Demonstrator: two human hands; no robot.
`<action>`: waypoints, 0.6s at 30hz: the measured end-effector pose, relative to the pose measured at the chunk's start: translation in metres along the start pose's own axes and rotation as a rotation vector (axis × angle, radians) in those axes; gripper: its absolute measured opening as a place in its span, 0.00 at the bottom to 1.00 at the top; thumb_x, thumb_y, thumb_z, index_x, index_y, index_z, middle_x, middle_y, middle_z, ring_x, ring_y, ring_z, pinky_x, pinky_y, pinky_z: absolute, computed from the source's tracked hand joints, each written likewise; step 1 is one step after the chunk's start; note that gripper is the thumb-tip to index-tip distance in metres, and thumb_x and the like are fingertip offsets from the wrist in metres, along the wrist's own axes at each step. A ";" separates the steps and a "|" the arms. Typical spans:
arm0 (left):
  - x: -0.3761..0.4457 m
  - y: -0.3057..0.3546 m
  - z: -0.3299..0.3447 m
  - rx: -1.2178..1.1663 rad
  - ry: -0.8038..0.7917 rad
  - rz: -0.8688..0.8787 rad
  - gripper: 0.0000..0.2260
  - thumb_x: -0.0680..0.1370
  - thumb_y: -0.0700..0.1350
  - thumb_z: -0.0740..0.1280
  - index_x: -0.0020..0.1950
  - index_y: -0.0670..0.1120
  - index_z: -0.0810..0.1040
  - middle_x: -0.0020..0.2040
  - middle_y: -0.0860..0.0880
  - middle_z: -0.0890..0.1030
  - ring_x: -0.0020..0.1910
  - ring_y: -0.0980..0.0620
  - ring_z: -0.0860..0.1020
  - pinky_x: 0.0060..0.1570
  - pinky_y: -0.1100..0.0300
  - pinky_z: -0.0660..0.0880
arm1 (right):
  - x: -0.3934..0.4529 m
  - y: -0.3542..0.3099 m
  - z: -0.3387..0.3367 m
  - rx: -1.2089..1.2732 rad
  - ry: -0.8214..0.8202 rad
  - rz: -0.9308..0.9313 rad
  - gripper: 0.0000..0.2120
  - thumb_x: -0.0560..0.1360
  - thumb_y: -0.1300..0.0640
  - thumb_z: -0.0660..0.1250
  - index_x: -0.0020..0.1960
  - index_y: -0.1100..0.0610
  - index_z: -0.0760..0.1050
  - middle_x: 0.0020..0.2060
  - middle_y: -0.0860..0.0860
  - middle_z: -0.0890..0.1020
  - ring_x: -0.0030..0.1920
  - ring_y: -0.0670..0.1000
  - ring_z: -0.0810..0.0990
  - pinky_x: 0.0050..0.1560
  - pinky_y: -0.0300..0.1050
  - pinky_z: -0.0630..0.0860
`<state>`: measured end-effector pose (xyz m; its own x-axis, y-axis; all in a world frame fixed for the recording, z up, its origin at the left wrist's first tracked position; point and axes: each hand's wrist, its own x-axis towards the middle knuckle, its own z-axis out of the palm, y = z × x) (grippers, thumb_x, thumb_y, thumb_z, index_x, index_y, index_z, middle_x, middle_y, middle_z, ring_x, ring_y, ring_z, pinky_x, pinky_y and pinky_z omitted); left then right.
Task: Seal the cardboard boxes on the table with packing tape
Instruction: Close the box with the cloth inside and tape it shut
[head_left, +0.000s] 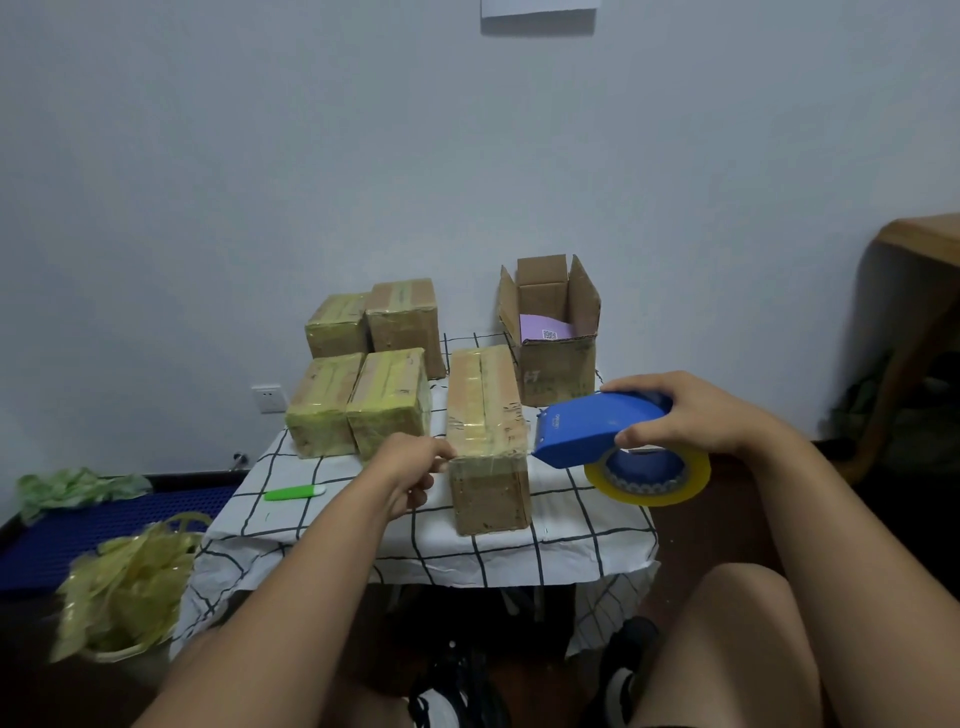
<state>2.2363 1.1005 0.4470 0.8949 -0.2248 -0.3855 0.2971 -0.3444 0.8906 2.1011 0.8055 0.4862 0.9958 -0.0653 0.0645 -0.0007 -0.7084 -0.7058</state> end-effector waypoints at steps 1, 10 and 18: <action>0.001 -0.001 -0.002 -0.005 -0.011 -0.025 0.06 0.76 0.39 0.67 0.51 0.38 0.78 0.32 0.47 0.73 0.27 0.53 0.62 0.25 0.63 0.57 | 0.000 0.000 0.001 0.004 -0.004 0.000 0.32 0.62 0.40 0.73 0.66 0.42 0.75 0.55 0.43 0.80 0.51 0.45 0.81 0.48 0.35 0.76; -0.004 0.000 -0.002 0.173 0.018 0.072 0.18 0.77 0.46 0.69 0.63 0.47 0.69 0.45 0.45 0.69 0.32 0.51 0.64 0.29 0.59 0.61 | -0.001 0.002 0.006 0.039 -0.016 0.015 0.29 0.63 0.44 0.73 0.63 0.39 0.74 0.55 0.42 0.79 0.51 0.46 0.81 0.45 0.34 0.76; -0.007 -0.016 0.022 1.153 0.165 0.998 0.15 0.79 0.41 0.62 0.64 0.53 0.77 0.66 0.54 0.76 0.64 0.51 0.71 0.61 0.55 0.67 | -0.006 0.011 0.011 0.087 -0.026 0.016 0.26 0.64 0.46 0.72 0.61 0.38 0.73 0.54 0.41 0.79 0.50 0.46 0.80 0.41 0.30 0.76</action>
<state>2.2179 1.0876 0.4301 0.6155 -0.7126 0.3366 -0.7704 -0.6342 0.0661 2.0959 0.8065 0.4703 0.9977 -0.0574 0.0353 -0.0100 -0.6435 -0.7654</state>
